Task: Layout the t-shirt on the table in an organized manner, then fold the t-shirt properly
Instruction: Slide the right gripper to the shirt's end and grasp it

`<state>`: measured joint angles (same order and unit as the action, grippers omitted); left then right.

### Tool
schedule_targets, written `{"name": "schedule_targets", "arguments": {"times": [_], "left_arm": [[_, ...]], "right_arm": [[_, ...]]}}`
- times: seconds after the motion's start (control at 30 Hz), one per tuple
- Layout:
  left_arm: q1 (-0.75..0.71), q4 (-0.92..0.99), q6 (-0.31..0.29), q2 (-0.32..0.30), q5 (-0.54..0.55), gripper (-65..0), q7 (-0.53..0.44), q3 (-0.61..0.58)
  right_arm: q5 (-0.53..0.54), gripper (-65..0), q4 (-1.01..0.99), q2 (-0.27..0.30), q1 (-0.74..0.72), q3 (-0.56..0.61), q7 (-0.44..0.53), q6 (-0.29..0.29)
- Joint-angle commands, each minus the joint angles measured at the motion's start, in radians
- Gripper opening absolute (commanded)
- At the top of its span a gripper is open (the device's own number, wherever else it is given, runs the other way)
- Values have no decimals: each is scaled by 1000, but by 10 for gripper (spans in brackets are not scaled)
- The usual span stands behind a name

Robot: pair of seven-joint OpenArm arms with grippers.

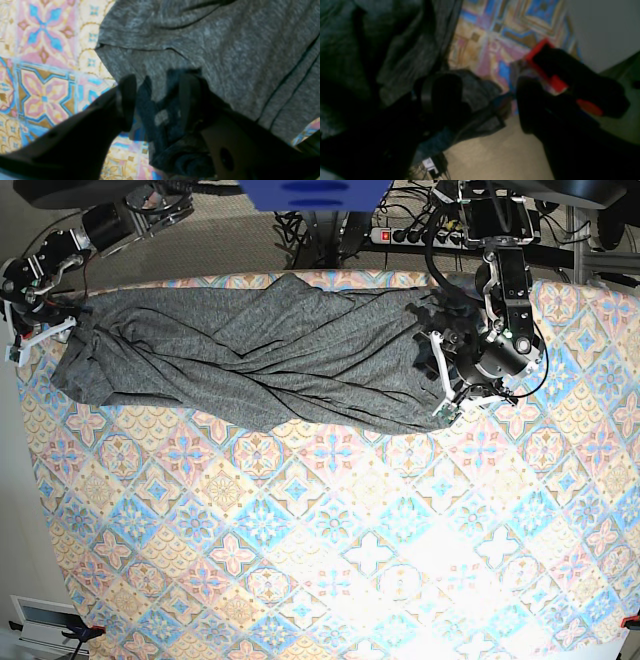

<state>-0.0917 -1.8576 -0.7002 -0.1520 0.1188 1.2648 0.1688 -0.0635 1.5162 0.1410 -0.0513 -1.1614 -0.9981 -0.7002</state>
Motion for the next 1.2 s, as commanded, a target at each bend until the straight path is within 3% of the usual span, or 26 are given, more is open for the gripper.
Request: {"name": "schedule_targets", "arguments": {"times": [0.0,0.13,0.3,0.43,0.63,0.97,1.17], "left_arm": [[13,-15,2,-5,3,-371,-10,2],[14,-14,2,-5,3,-371,-10,2],[16,-14,2,-4,3,-371,-12,1],[28,-12,2,-4,3,-371,-12,1],[31,-12,2,-4,3,-371,-12,1],[65,49,2,-4,2,-371,-12,1],[65,65,2,-2,3,-371,-12,1]], "right_arm": [[15,-247,10,27,-12,-4,20,2],[54,-247,-45,27,-12,-4,22,2],[314,-247,-207,35,-6,-1,-55,2],[440,-247,-271,104,-6,1,-130,2],[528,-247,-266,105,-5,85,-187,2],[727,-247,-242,105,113,303,-181,2],[736,-256,-141,105,143,400,-181,2]]}}
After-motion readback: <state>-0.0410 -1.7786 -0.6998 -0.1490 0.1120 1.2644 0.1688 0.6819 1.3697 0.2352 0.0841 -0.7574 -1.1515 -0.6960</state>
